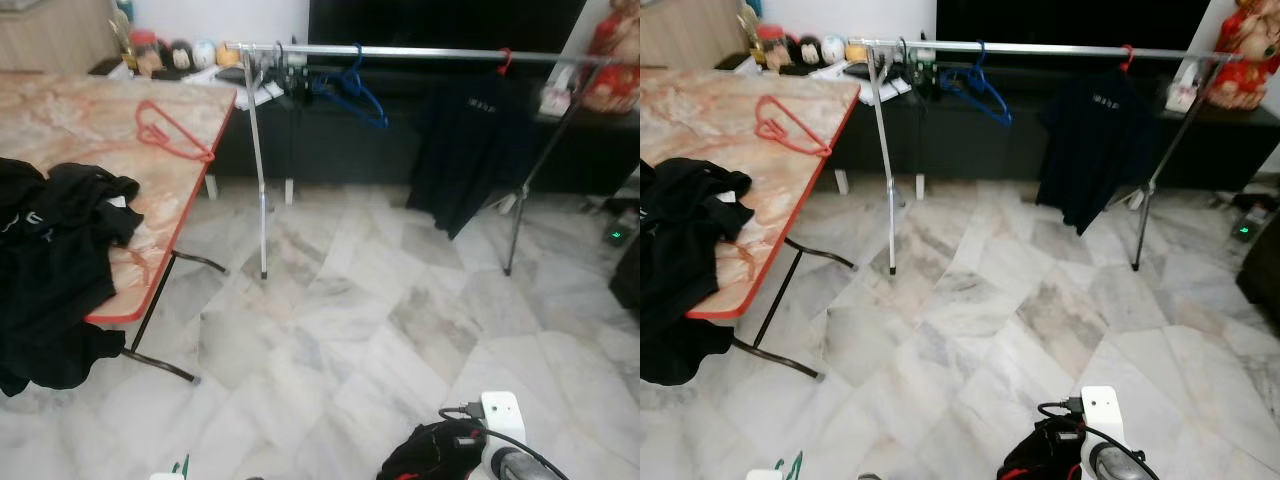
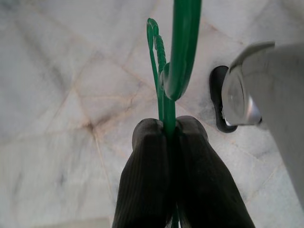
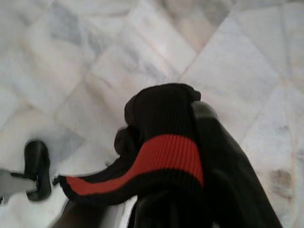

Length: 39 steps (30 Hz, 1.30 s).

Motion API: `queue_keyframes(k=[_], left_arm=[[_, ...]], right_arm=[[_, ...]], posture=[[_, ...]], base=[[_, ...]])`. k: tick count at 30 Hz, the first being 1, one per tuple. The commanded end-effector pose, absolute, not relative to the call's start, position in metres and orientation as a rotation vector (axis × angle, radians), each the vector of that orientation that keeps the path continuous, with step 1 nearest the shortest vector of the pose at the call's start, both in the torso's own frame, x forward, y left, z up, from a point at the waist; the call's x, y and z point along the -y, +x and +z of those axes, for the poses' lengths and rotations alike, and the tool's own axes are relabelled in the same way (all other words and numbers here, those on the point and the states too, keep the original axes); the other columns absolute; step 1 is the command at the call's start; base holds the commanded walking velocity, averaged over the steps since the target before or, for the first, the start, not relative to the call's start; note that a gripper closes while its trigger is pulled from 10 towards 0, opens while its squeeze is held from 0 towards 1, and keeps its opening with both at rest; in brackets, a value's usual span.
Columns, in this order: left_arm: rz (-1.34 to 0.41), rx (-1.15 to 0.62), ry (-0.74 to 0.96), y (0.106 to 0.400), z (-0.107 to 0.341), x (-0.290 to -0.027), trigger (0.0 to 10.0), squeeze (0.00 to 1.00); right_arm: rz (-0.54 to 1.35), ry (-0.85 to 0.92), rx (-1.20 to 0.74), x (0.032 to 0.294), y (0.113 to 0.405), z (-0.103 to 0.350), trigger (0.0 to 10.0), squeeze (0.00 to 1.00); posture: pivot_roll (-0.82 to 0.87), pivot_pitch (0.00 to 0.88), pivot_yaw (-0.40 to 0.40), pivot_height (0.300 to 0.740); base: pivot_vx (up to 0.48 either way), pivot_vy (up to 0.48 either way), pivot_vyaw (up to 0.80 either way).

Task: Hang hanger

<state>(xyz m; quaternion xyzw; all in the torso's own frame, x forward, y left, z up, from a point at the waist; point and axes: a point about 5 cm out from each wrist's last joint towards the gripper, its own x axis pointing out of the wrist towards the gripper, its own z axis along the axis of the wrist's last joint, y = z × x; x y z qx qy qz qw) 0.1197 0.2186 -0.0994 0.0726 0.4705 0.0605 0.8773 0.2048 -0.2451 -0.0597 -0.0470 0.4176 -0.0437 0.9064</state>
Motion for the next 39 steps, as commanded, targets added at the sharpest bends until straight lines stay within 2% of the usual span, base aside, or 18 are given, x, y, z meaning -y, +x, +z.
queue_keyframes(k=[1, 19, 25, 36, 39], left_arm=[[0.095, -1.004, 0.148, 0.1177, -0.1017, -0.2125, 10.0, 0.00], [0.098, -1.007, 0.149, 0.1185, -0.1013, -0.2149, 10.0, 0.00], [0.098, -1.008, 0.151, 0.1186, -0.1011, -0.2155, 10.0, 0.00], [0.095, -1.003, 0.161, 0.1191, -0.1006, -0.2166, 10.0, 0.00], [0.112, -0.947, 0.164, 0.1257, -0.0961, -0.2219, 10.0, 0.00]], right_arm=[[-0.103, -0.100, -0.860, 0.2494, 0.2024, -0.0595, 10.0, 0.00], [-0.139, -0.104, -0.814, 0.2495, 0.2047, -0.0574, 10.0, 0.00], [-0.152, -0.090, -0.812, 0.2491, 0.2040, -0.0579, 10.0, 0.00], [-0.178, -0.075, -0.792, 0.2497, 0.2040, -0.0573, 10.0, 0.00], [-0.192, -0.068, -0.775, 0.2505, 0.2047, -0.0562, 10.0, 0.00]], posture=[[0.03, 0.000, -0.058, 0.716], [0.04, 0.006, -0.052, 0.716], [0.04, 0.012, -0.048, 0.716], [0.04, 0.019, -0.047, 0.716], [0.03, 0.026, -0.049, 0.716]], base=[[-0.289, 0.000, 0.00], [-0.288, 0.000, 0.00], [-0.287, 0.000, 0.60], [-0.287, 0.000, 0.00], [-0.185, 0.000, 0.00]])
